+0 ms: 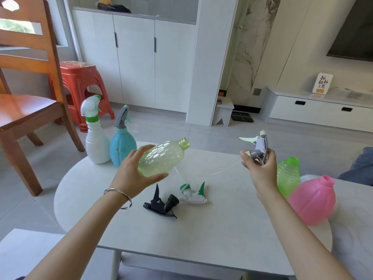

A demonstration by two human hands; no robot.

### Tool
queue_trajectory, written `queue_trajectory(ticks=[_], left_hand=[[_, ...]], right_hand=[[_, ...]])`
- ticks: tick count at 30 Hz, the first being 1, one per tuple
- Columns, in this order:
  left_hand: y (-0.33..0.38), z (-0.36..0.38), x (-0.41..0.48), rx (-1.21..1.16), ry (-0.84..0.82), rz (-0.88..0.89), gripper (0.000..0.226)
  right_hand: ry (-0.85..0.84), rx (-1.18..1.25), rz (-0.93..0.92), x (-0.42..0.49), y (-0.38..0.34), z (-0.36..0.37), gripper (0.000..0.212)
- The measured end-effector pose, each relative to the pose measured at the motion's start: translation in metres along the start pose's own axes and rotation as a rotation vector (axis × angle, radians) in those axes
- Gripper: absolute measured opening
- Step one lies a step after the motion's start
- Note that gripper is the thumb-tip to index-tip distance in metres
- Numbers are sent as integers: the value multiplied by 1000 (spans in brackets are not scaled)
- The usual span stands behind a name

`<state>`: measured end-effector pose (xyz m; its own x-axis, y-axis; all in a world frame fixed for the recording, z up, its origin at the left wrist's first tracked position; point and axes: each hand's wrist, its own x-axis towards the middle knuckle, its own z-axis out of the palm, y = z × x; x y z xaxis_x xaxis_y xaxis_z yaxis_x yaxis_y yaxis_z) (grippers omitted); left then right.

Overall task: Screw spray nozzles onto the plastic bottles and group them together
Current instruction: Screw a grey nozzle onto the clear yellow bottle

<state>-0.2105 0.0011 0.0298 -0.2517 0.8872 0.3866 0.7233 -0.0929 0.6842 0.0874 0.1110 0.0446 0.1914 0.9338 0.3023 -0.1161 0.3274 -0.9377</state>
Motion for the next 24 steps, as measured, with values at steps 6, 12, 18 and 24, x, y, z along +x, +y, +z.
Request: queue_trajectory(ticks=[6,12,18,24], left_hand=[[-1,3,1,13,-3,-14,74],[-10,3,2,88,-18,-65,79],[-15,3,3,121,-17,-108,79],[-14,5,3,134,-36,-123,80]], right_hand=[[106,85,-34,1,-5,5,37],[126,277,115,4,-9,7,26],[95,322,145,4,-9,9,29],[41,320,177,3,-6,14,26]])
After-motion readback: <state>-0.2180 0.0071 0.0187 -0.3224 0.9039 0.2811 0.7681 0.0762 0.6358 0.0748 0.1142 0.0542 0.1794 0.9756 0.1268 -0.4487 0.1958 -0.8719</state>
